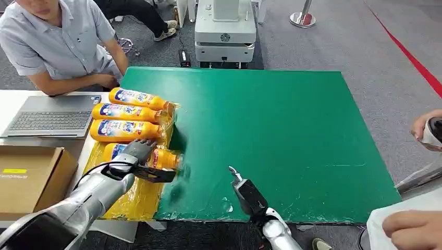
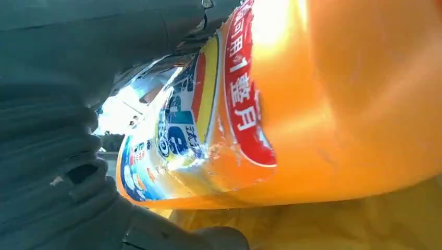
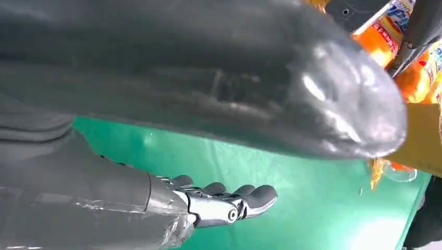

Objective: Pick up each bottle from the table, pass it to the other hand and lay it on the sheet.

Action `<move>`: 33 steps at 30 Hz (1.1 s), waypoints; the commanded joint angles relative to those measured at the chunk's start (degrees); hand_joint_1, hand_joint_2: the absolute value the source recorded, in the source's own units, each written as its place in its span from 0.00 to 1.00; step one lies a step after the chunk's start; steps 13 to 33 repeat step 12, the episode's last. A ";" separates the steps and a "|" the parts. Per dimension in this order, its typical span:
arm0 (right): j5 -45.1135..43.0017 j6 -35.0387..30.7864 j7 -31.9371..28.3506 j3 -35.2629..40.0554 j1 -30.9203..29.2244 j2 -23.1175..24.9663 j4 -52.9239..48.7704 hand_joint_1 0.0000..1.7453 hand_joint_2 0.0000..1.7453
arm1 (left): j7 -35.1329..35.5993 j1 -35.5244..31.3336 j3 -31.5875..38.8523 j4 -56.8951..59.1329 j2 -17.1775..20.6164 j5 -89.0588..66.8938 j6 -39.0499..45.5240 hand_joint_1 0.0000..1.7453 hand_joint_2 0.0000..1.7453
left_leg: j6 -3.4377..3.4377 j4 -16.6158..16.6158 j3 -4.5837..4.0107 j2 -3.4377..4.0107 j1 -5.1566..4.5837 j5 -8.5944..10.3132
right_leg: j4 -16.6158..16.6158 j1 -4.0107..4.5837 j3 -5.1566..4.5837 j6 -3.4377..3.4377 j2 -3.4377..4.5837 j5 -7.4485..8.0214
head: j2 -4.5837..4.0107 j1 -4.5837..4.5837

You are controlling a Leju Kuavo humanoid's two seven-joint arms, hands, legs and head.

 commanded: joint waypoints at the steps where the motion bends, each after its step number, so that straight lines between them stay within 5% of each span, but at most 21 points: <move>1: 0.43 -0.57 -0.36 -1.06 -1.20 -0.39 -1.51 0.00 0.00 | -1.81 -0.73 -0.73 -4.42 1.04 2.72 -0.55 0.00 1.00 | 0.00 0.00 0.00 0.00 0.00 0.00 | 0.00 0.00 0.00 0.00 0.00 0.00 | 0.00 -0.13; 12: 0.97 -1.25 -0.43 -3.33 2.30 -1.86 -5.09 0.00 0.00 | -3.01 8.92 0.39 -29.99 6.09 9.69 6.65 0.00 1.00 | 0.00 0.00 0.00 0.00 0.00 0.00 | 0.00 0.00 0.00 0.00 0.00 0.00 | 0.00 -0.02; 33: 0.97 -1.25 -0.43 -3.33 2.30 -1.86 -5.09 0.00 0.00 | -3.01 8.92 0.39 -29.99 6.09 9.69 6.65 0.00 1.00 | 0.00 0.00 0.00 0.00 0.00 0.00 | 0.00 0.00 0.00 0.00 0.00 0.00 | 0.00 -0.02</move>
